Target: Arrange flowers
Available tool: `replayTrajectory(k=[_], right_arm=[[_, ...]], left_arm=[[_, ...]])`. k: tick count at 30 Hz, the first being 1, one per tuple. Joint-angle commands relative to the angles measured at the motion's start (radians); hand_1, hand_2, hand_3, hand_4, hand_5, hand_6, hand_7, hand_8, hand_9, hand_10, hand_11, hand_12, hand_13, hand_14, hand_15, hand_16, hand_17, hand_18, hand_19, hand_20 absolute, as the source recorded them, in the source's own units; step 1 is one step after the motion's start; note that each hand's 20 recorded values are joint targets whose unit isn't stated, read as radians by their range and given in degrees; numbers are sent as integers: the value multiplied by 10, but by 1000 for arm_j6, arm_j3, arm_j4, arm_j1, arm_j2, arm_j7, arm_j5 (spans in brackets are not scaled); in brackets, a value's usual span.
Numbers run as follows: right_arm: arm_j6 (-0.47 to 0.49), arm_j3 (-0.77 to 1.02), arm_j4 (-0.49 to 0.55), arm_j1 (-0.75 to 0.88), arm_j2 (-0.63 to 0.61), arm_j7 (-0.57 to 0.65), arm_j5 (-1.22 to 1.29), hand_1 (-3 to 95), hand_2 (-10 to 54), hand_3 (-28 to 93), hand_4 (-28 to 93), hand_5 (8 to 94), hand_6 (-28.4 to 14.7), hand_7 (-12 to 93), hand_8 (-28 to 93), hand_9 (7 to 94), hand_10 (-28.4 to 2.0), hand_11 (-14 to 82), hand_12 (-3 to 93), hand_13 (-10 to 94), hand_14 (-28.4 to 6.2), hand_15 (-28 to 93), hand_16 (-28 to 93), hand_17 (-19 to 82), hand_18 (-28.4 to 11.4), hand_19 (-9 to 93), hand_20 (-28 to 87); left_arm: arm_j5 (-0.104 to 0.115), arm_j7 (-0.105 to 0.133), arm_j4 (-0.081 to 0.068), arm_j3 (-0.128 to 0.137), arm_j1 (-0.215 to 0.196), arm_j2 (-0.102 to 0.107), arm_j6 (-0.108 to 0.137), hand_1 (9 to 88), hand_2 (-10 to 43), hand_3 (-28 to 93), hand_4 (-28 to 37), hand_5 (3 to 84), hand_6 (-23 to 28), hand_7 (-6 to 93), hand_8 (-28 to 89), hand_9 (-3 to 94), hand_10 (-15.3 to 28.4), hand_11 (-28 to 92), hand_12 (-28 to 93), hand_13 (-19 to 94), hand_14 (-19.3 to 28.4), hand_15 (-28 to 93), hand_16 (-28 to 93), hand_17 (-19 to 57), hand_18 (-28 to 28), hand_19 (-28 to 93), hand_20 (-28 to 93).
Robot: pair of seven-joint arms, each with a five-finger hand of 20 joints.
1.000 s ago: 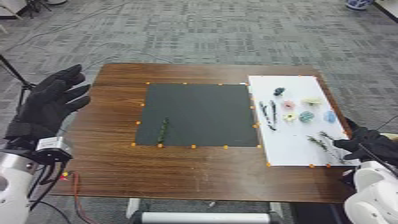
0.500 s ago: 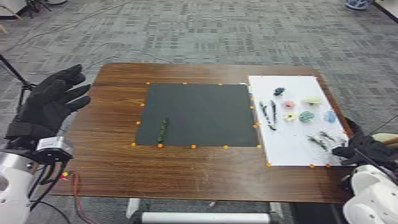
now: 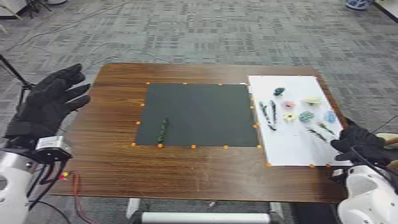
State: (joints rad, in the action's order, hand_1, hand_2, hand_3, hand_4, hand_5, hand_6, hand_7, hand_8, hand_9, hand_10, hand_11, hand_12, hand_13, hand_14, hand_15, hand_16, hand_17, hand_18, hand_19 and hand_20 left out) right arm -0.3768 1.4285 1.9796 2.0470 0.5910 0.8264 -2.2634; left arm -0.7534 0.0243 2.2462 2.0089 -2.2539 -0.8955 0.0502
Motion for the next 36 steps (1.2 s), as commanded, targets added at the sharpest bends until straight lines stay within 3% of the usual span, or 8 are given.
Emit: replayTrajectory(k=[1, 3, 9, 11, 17, 21, 30, 36], right_arm=[[-47, -231, 62, -316, -13, -98, 47, 290, -23, 924, -100, 689, 2, 615, 280, 723, -120, 665, 700, 603, -155, 869, 547, 231, -208, 743, 509], [-47, -381, 49, -473, 3, -101, 52, 288, -26, 926, -94, 698, 3, 610, 286, 731, -121, 668, 696, 608, -155, 871, 546, 235, -209, 747, 510], [-106, -647, 32, -741, 102, -67, -6, 283, -29, 930, -81, 705, 3, 603, 294, 736, -121, 669, 698, 609, -155, 872, 548, 238, -211, 752, 509], [-86, -698, 15, -792, 150, -60, -17, 280, -32, 931, -73, 707, 2, 603, 296, 737, -121, 669, 701, 609, -155, 872, 549, 239, -211, 753, 508], [1, -775, -97, -854, 313, -66, 13, 286, -40, 931, -78, 712, -1, 597, 296, 741, -123, 668, 698, 609, -157, 874, 549, 240, -213, 756, 508], [84, -800, -174, -856, 393, -57, 53, 307, -57, 924, -104, 719, -3, 585, 287, 739, -125, 665, 694, 609, -160, 874, 549, 240, -214, 758, 506], [239, -908, -275, -910, 456, -39, 81, 335, -77, 927, -158, 740, -9, 537, 277, 741, -127, 655, 676, 612, -160, 868, 542, 244, -220, 762, 502], [268, -958, -298, -933, 483, -46, 92, 326, -91, 931, -147, 759, -5, 524, 273, 757, -125, 652, 668, 623, -160, 866, 534, 249, -224, 770, 499]], left_arm=[[-4, -1, 17, 41, -24, 2, 12, 264, -46, 680, -273, 218, 14, 239, -113, 164, 93, 224, 194, 83, 127, 440, -56, -103, 187, 386, 103], [-2, -6, 23, 52, -31, -4, 18, 264, -45, 680, -272, 218, 14, 239, -113, 164, 93, 225, 194, 83, 126, 440, -56, -103, 187, 386, 103], [-4, -12, 8, 14, 15, 7, 10, 263, -47, 682, -272, 218, 13, 239, -113, 164, 93, 224, 193, 83, 126, 439, -55, -103, 187, 386, 103], [-3, -14, 7, 10, 21, 9, 8, 263, -47, 682, -273, 218, 14, 239, -113, 164, 93, 224, 193, 83, 126, 439, -55, -103, 187, 386, 103], [-9, -12, 2, -1, 45, 17, 2, 264, -47, 681, -272, 218, 13, 239, -113, 164, 93, 224, 193, 83, 126, 438, -55, -103, 187, 386, 103], [-5, -14, -9, -15, 69, 26, 4, 264, -47, 681, -273, 218, 13, 240, -113, 165, 93, 224, 194, 83, 126, 439, -55, -103, 187, 386, 103], [-7, -12, -9, -20, 66, 27, -2, 263, -48, 681, -272, 219, 14, 237, -112, 166, 94, 224, 194, 83, 127, 438, -56, -103, 187, 385, 103], [-6, -14, -12, -28, 68, 32, -8, 263, -48, 681, -273, 219, 14, 238, -112, 166, 93, 224, 194, 83, 127, 437, -55, -103, 187, 385, 103]])
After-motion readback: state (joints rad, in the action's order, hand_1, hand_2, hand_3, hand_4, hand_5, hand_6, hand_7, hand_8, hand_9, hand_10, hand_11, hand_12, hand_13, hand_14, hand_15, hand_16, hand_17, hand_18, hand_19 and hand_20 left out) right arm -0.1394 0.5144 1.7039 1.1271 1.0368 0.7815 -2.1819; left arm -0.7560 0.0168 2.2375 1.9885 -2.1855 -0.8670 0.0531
